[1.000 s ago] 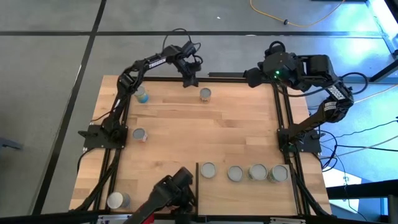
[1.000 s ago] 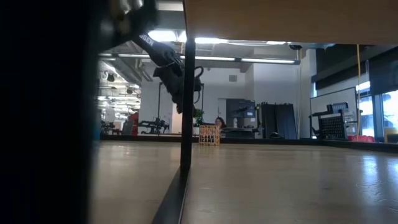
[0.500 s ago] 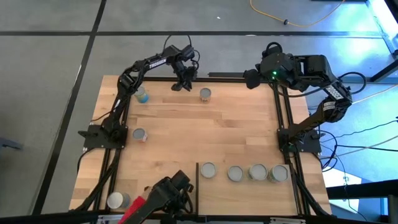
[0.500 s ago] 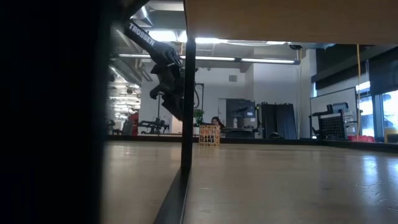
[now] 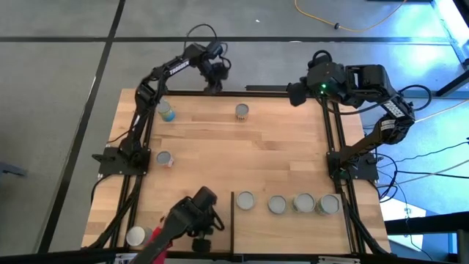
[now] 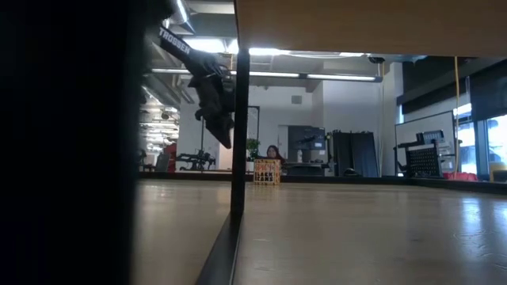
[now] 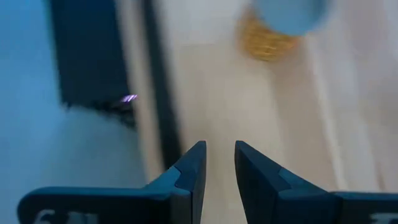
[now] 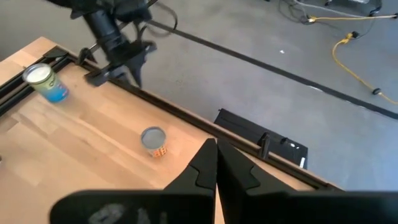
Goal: Pick and place cans onto a shelf
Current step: Put the yellow canned black beans on the shelf
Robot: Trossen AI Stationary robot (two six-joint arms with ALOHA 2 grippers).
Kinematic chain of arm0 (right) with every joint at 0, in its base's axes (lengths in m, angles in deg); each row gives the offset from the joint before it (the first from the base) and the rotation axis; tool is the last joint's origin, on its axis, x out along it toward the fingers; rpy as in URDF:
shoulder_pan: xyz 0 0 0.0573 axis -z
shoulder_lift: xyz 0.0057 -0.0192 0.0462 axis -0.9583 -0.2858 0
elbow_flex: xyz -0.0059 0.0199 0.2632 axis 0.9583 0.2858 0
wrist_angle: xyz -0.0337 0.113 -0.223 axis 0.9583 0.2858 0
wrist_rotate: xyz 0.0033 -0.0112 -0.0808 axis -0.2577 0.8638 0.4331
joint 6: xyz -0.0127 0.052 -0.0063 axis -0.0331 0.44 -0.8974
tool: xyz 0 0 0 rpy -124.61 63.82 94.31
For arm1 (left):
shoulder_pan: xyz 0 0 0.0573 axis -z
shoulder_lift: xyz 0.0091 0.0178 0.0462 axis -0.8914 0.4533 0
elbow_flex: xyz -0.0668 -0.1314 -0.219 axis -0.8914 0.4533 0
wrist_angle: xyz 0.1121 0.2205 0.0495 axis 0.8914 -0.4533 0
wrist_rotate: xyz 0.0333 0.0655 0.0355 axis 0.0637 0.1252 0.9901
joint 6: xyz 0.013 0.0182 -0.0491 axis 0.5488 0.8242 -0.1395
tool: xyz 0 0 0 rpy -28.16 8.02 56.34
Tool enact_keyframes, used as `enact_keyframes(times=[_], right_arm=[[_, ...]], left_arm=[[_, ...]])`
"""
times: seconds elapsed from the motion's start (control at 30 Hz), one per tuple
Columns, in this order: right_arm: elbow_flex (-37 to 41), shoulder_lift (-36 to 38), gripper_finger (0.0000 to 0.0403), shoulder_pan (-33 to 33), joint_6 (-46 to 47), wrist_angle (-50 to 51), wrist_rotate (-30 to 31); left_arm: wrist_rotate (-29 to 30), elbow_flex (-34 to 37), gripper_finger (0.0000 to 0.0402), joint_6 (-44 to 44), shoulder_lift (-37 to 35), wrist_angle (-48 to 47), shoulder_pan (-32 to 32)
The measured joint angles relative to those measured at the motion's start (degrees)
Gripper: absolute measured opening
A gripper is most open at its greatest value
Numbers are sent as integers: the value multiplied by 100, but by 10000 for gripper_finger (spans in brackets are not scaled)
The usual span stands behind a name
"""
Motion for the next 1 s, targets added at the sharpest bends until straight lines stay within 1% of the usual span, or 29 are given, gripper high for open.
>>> enact_keyframes(times=[0.1,0.17,0.23,0.33,0.47,0.6,0.67,0.77,0.87,1.0], right_arm=[[0,0,5,-2,-2,0,-56],[0,0,5,-2,-2,0,-54],[0,0,5,-2,-5,0,-54],[0,0,5,-2,-5,0,-54],[0,0,5,-2,-9,0,-51],[1,2,5,-2,-12,0,-51],[2,2,5,-2,-89,0,-51],[2,2,5,-2,-136,0,-52],[2,2,5,-1,-166,0,-51],[2,2,5,-2,-293,0,-51]], left_arm=[[166,-2,78,-1068,0,294,-78],[333,-4,78,-1581,0,403,-61],[350,-4,78,-1785,0,457,-19],[313,-4,78,-1769,0,483,47],[340,-4,78,-1367,0,423,138],[4,-4,78,-787,0,7,182],[-207,-4,78,-246,0,-260,198],[-457,-4,78,851,0,-525,240],[-381,-4,78,1458,0,-519,301],[-216,-4,78,1839,0,-502,369]])
